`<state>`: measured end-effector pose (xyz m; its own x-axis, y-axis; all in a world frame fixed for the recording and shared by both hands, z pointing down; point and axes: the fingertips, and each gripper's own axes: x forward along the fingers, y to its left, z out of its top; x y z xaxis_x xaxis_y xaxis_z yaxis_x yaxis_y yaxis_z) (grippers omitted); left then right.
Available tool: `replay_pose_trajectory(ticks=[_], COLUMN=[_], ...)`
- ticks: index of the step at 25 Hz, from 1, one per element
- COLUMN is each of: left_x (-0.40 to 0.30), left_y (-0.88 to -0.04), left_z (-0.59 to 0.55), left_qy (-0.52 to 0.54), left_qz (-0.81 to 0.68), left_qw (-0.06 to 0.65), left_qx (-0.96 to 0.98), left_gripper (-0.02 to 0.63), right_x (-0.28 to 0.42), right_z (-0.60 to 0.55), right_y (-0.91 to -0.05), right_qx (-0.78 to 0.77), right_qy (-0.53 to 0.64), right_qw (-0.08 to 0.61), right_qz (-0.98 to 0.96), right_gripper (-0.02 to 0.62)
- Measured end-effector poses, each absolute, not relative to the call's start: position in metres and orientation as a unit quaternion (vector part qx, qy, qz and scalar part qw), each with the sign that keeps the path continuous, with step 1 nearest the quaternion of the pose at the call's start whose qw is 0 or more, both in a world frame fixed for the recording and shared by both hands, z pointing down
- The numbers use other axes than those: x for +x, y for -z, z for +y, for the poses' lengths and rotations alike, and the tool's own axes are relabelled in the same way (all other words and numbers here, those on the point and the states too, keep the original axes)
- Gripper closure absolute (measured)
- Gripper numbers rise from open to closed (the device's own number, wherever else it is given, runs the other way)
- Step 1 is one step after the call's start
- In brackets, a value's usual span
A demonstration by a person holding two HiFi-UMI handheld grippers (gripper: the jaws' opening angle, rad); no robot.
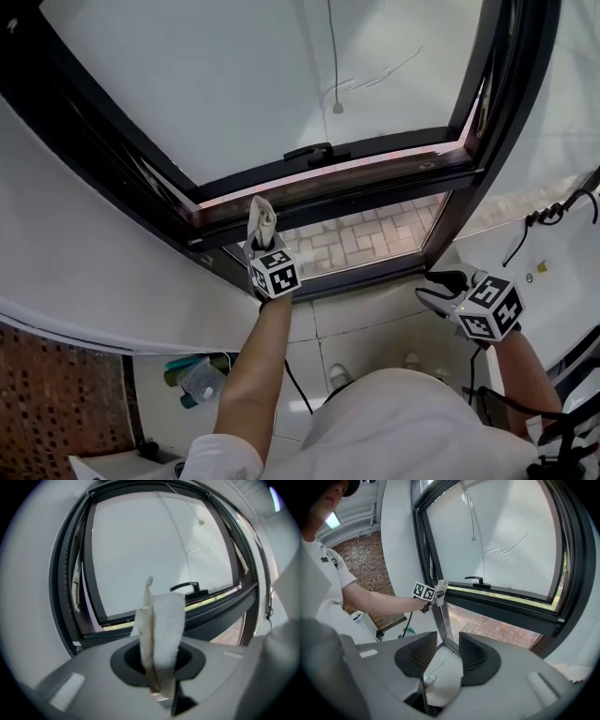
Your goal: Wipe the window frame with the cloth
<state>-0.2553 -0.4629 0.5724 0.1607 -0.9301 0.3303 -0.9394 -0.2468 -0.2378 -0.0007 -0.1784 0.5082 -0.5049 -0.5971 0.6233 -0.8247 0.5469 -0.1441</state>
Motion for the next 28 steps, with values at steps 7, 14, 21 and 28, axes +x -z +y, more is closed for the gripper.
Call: replay_pose_trajectory(ticks=[7, 14, 21, 28], left_x=[-0.171, -0.073, 0.032, 0.133], left_y=[-0.574, -0.575, -0.578, -0.579], left_z=[-0.450, -0.436, -0.419, -0.402], left_qy=[-0.196, -0.184, -0.177, -0.168], left_qz=[-0.600, -0.576, -0.540, -0.499], left_qw=[0.018, 0.027, 0.028, 0.024], left_qx=[0.775, 0.796, 0.823, 0.850], left_gripper=[0.516, 0.517, 0.517, 0.517], right_x=[0.055, 0.110, 0.175, 0.235], right_z=[-0.170, -0.156, -0.129, -0.094], right_y=[-0.512, -0.516, -0.515, -0.520], right_qx=[0.433, 0.449, 0.478, 0.512], right_qy=[-0.226, -0.230, -0.234, -0.249], right_qw=[0.246, 0.235, 0.231, 0.231], right_qz=[-0.837, -0.831, -0.814, -0.789], right_gripper=[0.449, 0.449, 0.449, 0.449])
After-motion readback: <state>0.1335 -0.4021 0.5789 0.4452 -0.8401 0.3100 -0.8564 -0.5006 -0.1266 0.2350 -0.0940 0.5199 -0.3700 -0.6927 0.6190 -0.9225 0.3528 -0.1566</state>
